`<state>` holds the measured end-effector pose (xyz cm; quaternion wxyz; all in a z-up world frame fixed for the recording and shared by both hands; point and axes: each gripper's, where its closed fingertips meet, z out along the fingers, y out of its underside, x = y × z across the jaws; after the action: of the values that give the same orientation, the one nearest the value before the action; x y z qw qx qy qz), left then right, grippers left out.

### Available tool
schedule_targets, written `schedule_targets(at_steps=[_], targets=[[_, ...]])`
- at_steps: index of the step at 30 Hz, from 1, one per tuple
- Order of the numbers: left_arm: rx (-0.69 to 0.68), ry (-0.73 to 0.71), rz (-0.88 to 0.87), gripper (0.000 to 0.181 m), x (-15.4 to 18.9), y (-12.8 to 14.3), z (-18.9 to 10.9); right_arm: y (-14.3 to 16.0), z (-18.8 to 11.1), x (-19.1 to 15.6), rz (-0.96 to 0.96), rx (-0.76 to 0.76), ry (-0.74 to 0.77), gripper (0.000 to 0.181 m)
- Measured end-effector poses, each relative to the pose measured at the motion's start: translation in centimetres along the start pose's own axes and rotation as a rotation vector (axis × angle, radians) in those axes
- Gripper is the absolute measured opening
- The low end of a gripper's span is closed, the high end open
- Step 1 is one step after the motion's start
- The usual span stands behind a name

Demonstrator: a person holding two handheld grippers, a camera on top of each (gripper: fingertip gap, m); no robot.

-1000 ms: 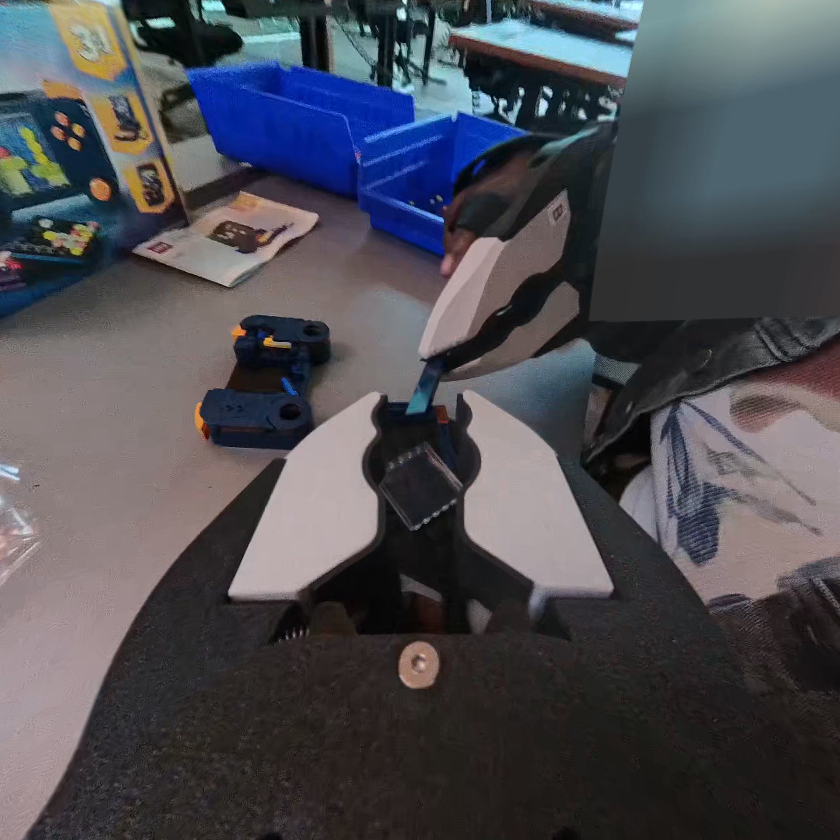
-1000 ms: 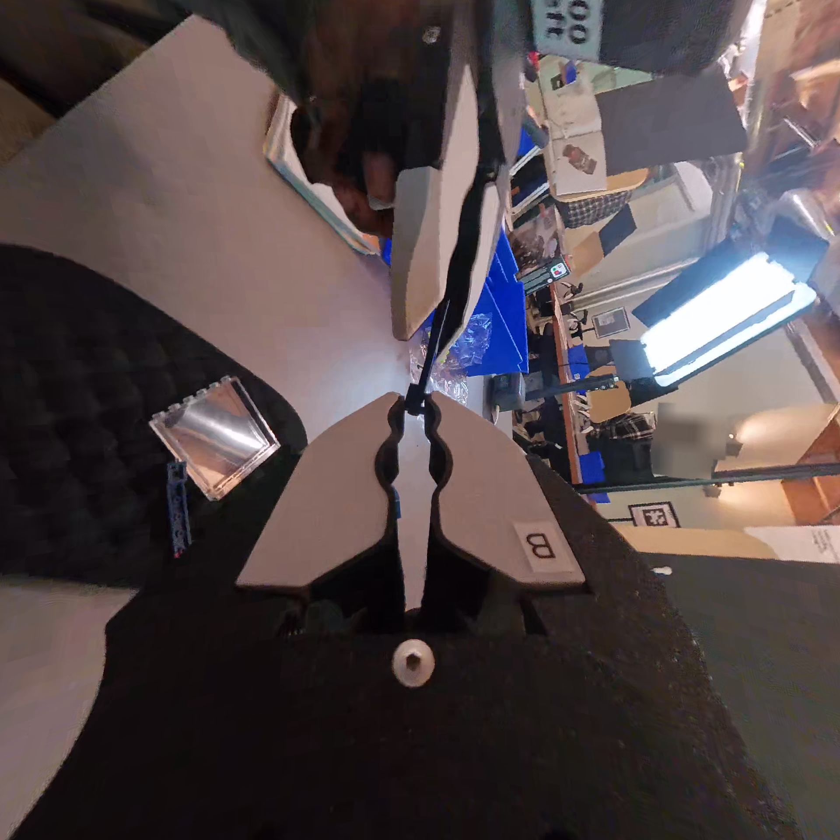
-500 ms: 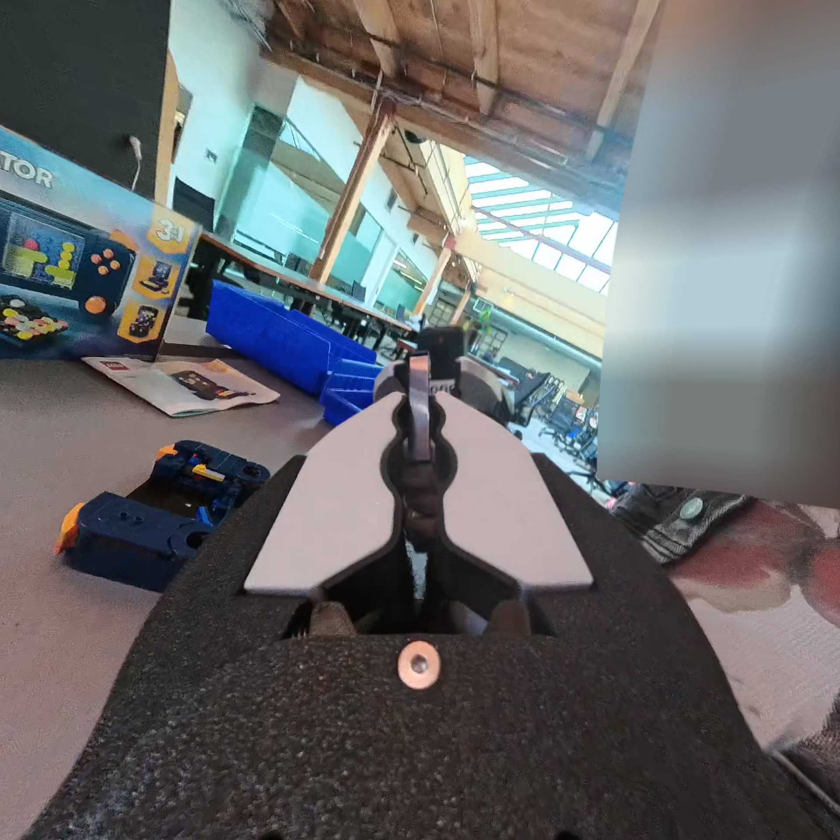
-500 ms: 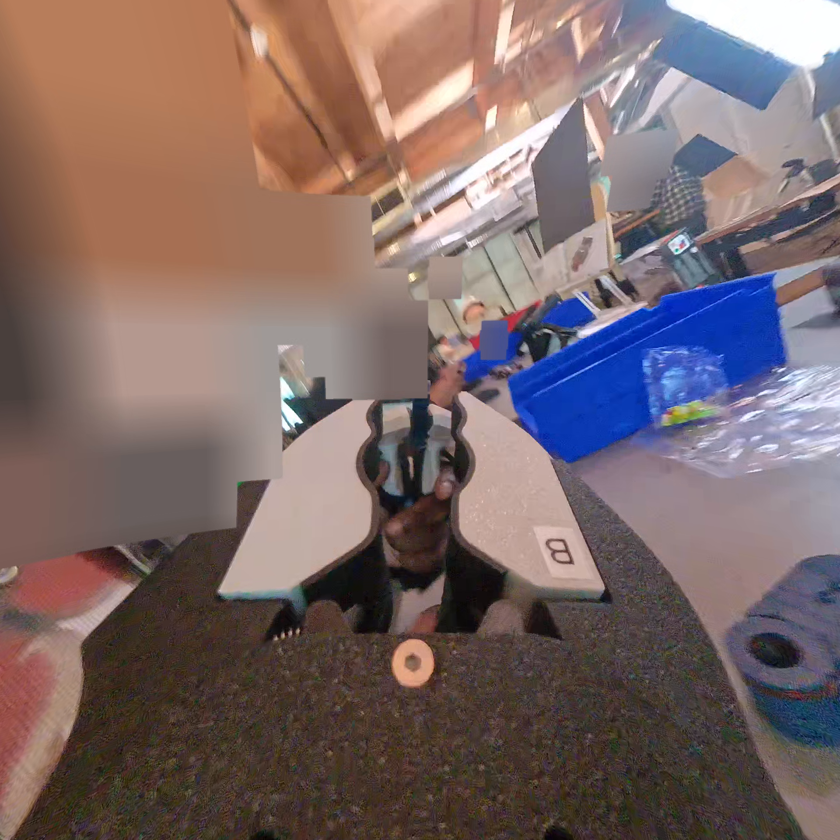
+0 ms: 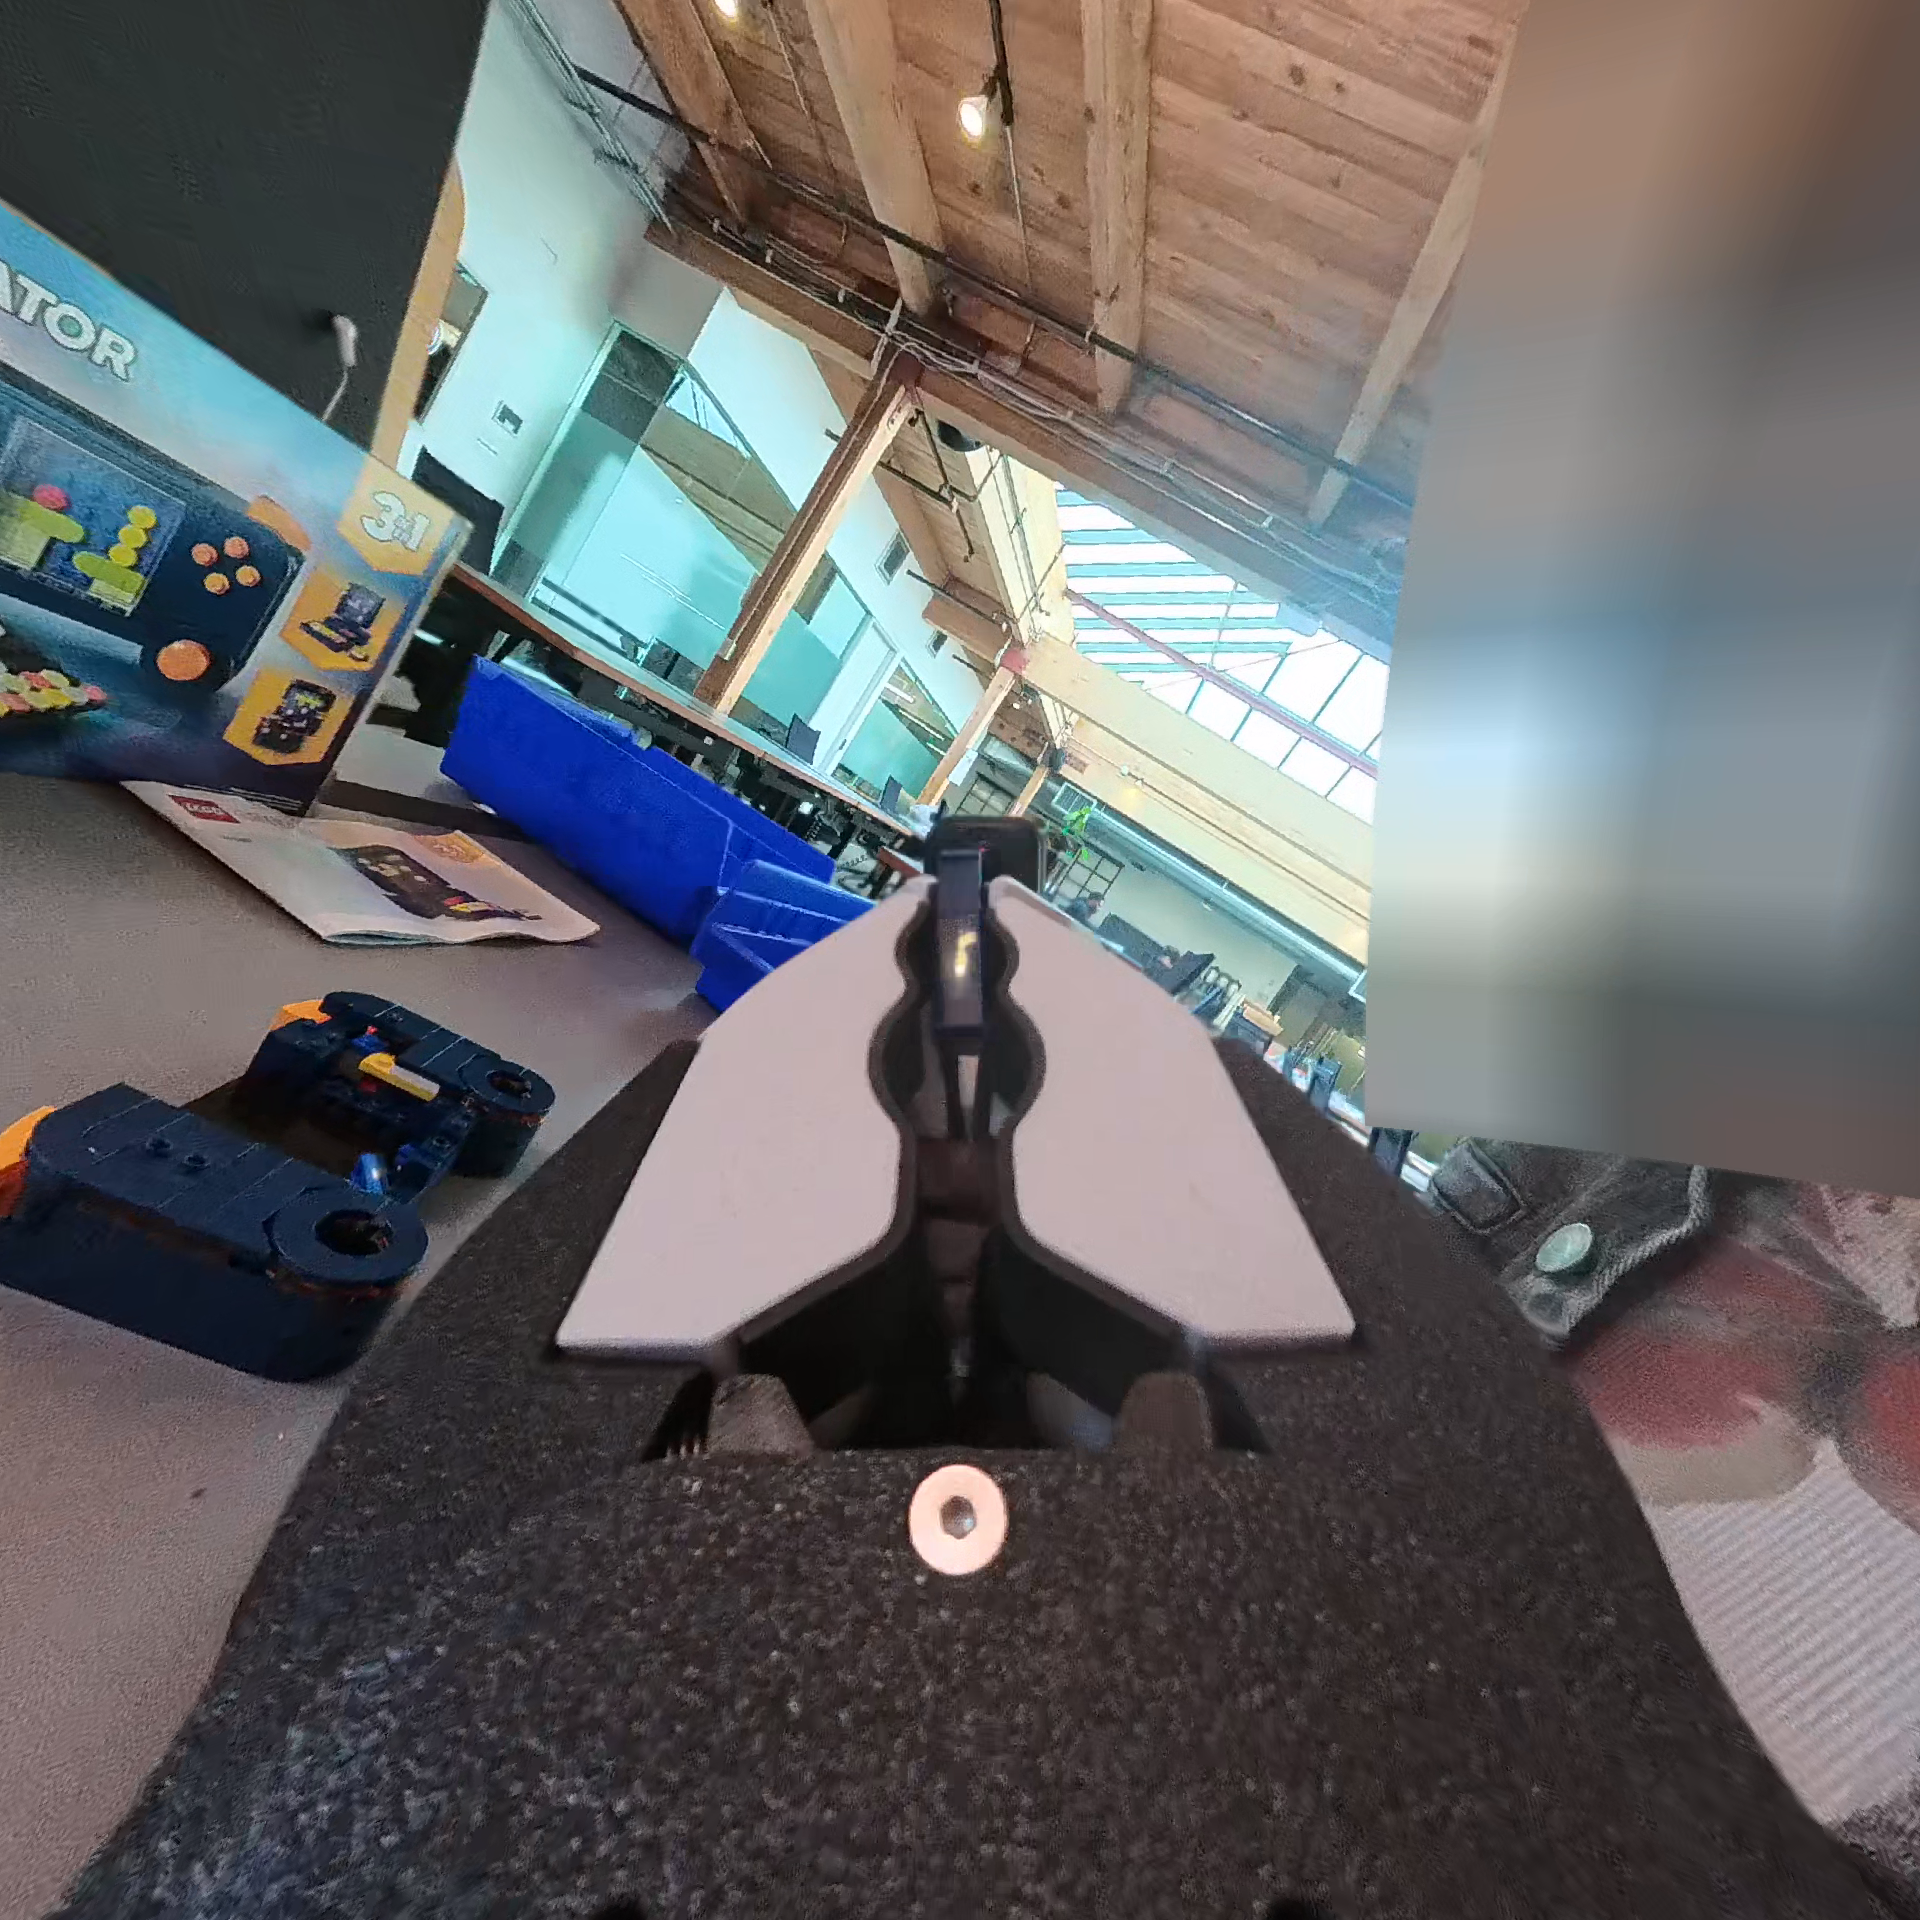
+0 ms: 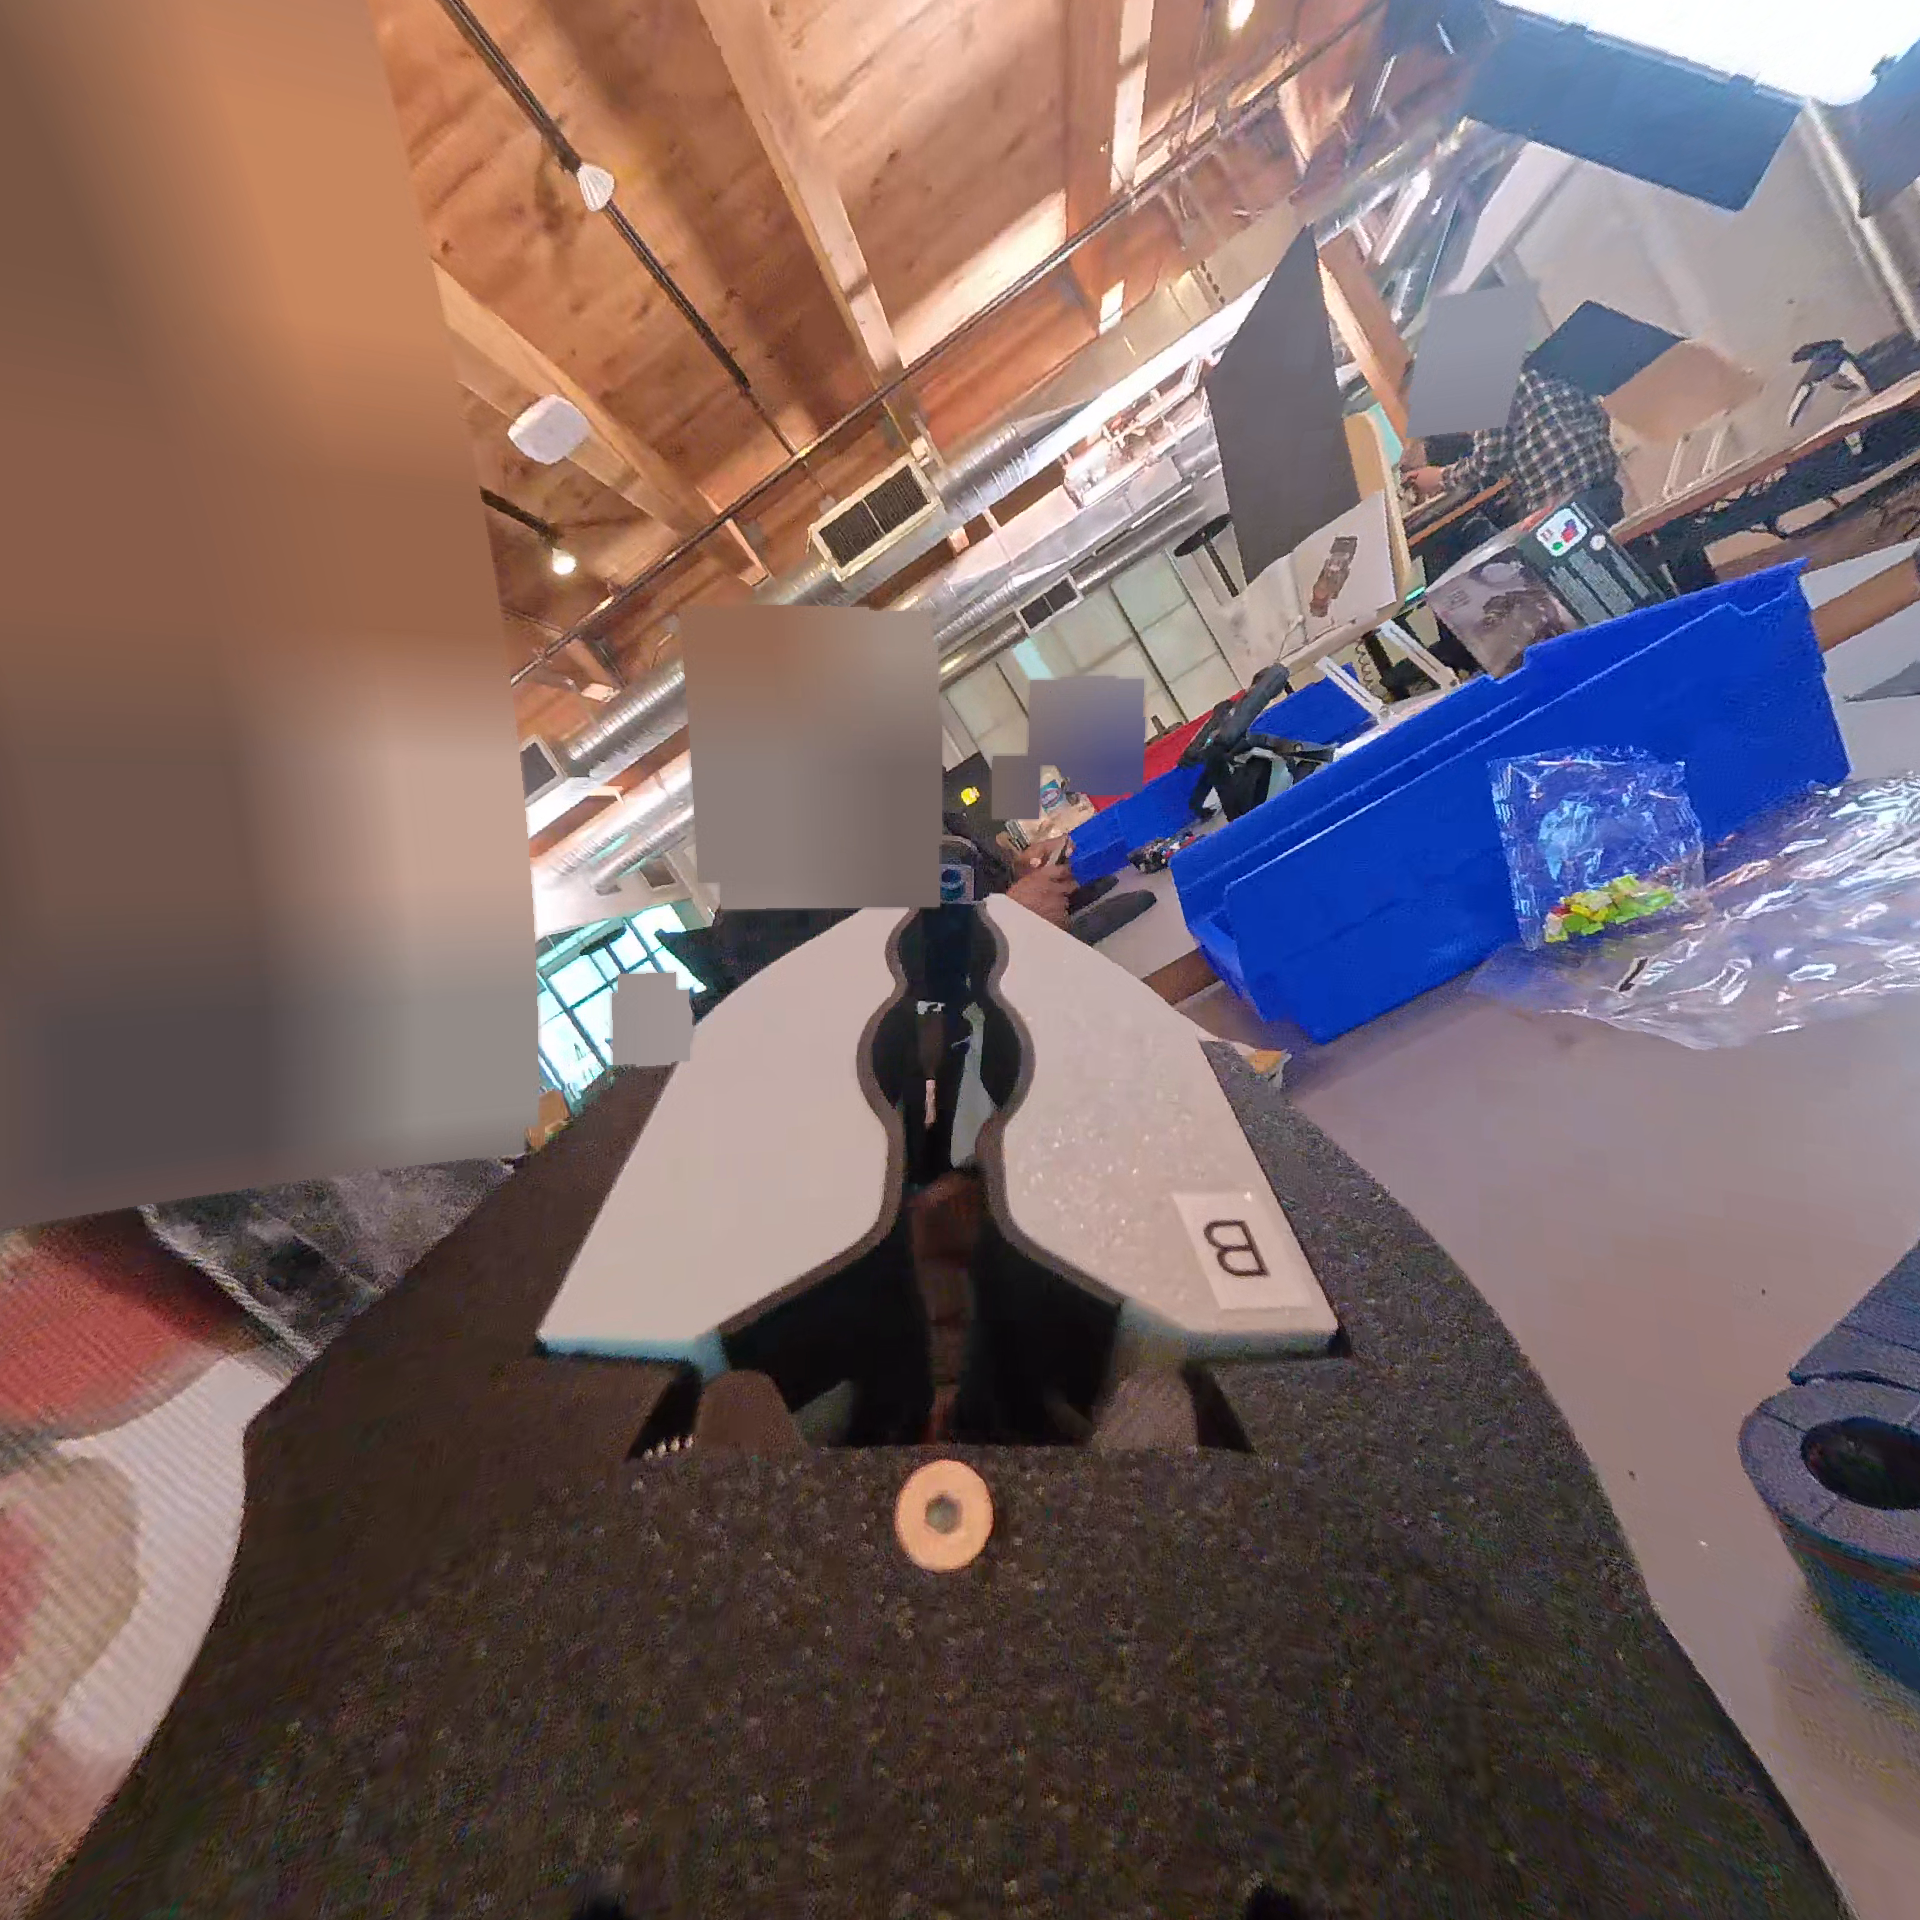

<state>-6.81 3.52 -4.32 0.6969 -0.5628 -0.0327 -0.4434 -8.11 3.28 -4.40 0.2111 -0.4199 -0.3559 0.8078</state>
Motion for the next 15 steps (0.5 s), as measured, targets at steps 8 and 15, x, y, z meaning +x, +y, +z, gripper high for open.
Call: schedule_targets(at_steps=[8, 15], targets=[[0.088, -0.173, 0.123, 0.007, -1.9, -4.6, -5.4, -2.4, -5.2, 1.7, -0.107, -0.029, 0.148, 0.008], [0.055, -0.246, 0.216, 0.007, -2.7, -3.2, -5.0, -4.7, -8.7, 1.6, -0.481, -0.187, 0.396, 0.008]])
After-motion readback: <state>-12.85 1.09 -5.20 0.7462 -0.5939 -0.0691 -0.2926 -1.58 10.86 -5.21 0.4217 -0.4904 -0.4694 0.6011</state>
